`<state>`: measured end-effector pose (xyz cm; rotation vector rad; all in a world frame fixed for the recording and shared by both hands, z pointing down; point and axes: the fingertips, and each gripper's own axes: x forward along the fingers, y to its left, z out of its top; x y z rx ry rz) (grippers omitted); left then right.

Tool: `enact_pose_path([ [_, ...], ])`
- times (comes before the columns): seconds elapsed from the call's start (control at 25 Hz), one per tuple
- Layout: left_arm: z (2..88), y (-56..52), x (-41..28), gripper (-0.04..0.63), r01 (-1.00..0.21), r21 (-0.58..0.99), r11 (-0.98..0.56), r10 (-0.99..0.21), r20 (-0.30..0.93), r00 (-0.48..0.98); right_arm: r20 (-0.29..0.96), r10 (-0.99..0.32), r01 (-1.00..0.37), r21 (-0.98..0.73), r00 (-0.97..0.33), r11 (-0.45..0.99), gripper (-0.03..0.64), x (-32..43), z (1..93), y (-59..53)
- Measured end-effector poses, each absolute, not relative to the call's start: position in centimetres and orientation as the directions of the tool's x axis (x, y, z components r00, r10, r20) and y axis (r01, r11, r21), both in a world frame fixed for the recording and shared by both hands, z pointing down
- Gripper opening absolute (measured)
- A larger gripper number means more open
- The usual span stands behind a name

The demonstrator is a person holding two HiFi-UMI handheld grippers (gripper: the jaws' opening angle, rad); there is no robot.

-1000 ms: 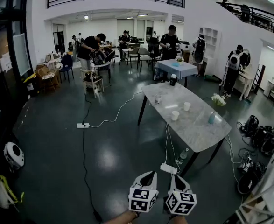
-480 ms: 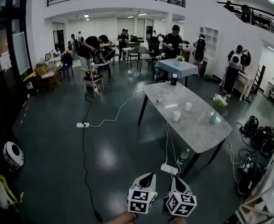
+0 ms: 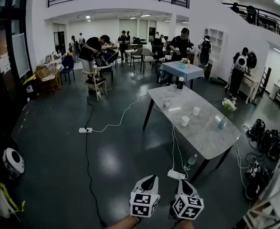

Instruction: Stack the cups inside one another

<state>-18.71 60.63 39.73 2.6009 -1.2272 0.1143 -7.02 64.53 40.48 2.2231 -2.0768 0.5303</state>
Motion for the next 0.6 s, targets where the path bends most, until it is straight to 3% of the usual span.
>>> enact_pose_path([
  [0.6,43.2,55.3,-20.4,-0.005,-0.782,0.227,-0.581,-0.742,0.247,0.623,0.344,-0.937,-0.969,-0.207,0.059,-0.136,0.008,-7.3,43.8,60.0],
])
